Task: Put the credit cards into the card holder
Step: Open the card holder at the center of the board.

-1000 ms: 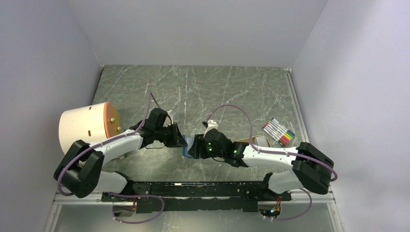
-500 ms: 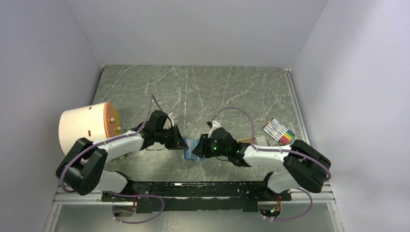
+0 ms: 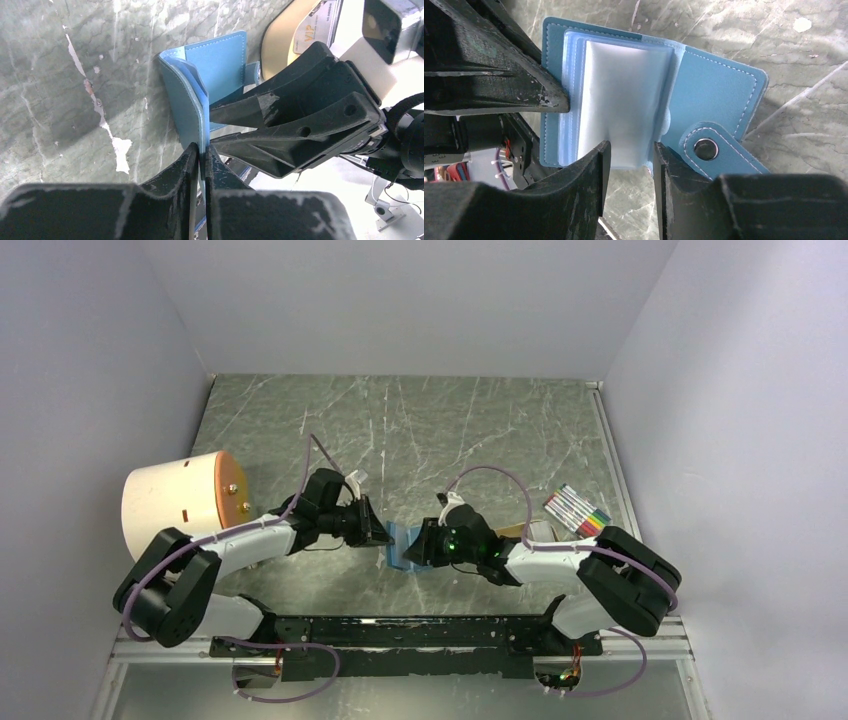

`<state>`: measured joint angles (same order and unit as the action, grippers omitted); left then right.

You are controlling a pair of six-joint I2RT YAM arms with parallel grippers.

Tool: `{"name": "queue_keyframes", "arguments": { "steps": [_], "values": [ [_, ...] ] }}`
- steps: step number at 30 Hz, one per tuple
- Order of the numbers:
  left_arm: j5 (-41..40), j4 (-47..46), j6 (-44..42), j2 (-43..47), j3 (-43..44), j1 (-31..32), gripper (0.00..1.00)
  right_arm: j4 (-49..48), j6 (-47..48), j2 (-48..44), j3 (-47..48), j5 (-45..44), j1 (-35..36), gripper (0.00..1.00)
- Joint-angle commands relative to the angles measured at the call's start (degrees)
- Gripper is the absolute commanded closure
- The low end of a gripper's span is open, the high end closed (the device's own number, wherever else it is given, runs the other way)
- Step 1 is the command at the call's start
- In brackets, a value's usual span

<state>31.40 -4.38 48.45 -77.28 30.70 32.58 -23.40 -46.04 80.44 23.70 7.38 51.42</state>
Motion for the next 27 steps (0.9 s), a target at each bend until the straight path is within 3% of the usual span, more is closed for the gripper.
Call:
{"name": "queue_keyframes", "arguments": {
  "steps": [1,11,23,27],
  "values": [
    [1.0,-2.3,-0.3,-0.3,-0.6,0.3,0.90,-2.1,-0.4,-0.9,-1.1,0.8,-0.6,0.58],
    [-1.6,7.5,-2.0,-0.1,4.9,0.4,0.91,-0.4,-0.7,-2.8,2.6,2.4,0.2,0.30],
    [-2.0,9.6,-3.2,-1.4,6.9,0.5,0.91,8.3,0.8,-0.8,6.2,-5.1,2.1,0.32],
    [-2.8,10.8,-4.2,-1.1,7.0,0.5,0.91,10.4,1.6,-0.3,7.0,-6.8,2.1,0.37]
  ]
}}
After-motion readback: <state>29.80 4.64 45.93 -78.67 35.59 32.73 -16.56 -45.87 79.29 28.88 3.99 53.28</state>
